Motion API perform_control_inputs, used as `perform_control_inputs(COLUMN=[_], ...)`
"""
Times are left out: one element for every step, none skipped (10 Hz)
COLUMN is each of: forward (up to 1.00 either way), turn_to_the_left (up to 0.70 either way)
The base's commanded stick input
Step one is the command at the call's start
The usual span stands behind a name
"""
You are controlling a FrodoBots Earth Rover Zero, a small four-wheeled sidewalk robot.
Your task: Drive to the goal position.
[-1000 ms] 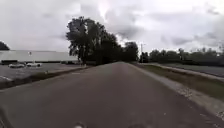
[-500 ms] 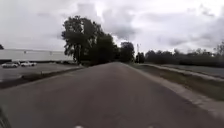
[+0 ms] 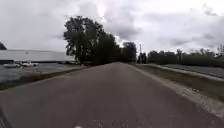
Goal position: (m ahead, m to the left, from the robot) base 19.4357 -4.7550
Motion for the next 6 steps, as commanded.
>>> perform_control_inputs(forward=[1.00,1.00,1.00,1.00,1.00,1.00], turn_to_the_left=[0.01,0.01,0.01,0.01,0.01,0.01])
